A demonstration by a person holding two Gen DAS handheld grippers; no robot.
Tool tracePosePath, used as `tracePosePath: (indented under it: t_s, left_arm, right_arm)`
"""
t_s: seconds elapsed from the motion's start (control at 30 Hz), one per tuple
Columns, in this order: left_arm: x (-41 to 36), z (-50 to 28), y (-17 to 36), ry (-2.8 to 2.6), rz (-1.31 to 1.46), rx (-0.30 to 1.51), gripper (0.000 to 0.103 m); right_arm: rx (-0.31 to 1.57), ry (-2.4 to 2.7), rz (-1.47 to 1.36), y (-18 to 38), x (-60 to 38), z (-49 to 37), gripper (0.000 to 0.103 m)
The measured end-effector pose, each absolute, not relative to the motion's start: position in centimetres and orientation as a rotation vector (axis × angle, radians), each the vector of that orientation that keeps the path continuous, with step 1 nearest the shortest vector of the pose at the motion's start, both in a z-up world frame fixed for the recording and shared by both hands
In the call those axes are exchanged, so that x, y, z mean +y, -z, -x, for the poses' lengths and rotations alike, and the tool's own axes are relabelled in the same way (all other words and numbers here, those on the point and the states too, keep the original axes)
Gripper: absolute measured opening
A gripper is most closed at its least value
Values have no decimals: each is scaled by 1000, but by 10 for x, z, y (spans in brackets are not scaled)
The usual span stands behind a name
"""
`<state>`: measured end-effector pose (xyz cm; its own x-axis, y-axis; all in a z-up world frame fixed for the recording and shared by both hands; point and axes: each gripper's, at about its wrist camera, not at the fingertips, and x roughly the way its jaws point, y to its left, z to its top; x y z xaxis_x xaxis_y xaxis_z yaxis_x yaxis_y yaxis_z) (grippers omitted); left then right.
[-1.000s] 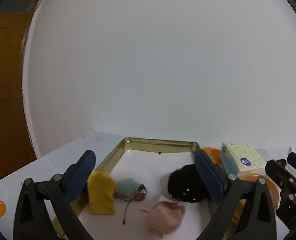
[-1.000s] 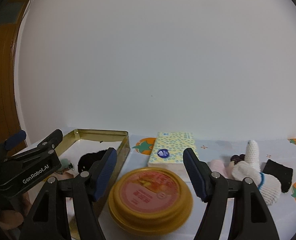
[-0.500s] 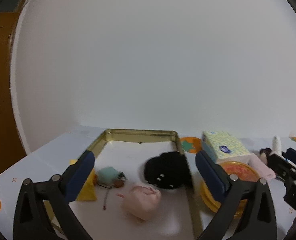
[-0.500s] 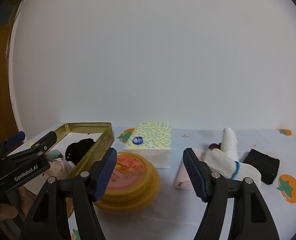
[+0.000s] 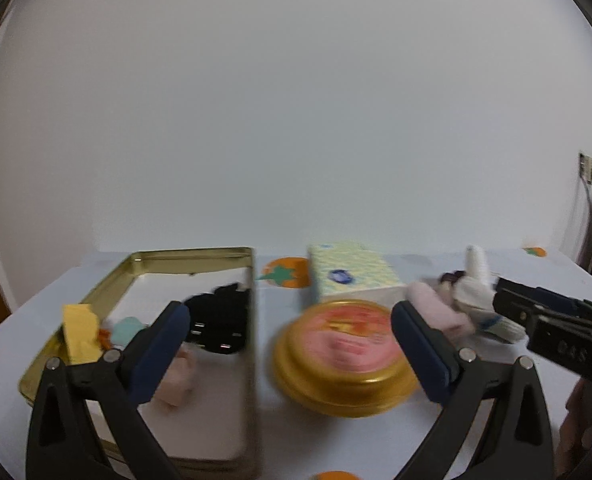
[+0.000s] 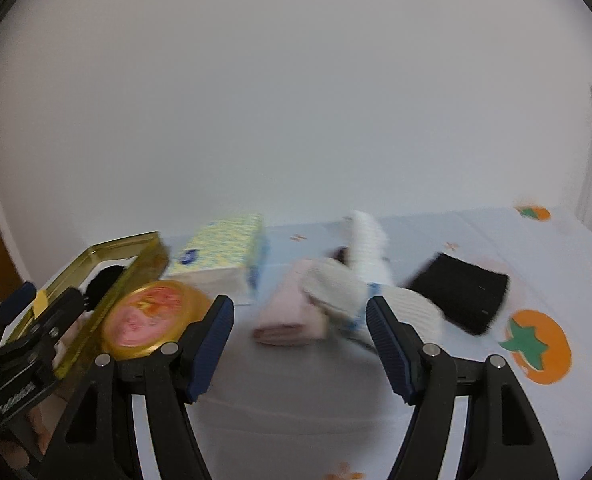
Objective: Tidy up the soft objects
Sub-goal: 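Grasp the white knit glove with the right gripper and lift it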
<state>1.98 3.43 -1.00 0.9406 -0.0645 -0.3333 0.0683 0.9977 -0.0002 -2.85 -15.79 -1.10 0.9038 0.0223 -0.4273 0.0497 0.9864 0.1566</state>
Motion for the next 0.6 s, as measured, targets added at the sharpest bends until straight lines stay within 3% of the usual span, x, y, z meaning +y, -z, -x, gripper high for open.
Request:
tracePosePath:
  t_s: [0.37, 0.6]
  left_arm:
    - [-25, -11, 12, 206, -29, 386, 102]
    - [-55, -3, 12, 244, -103, 386, 102]
  right_arm:
    - [558, 85, -260, 23, -235, 21, 71]
    - [617, 23, -116, 23, -227, -12, 71]
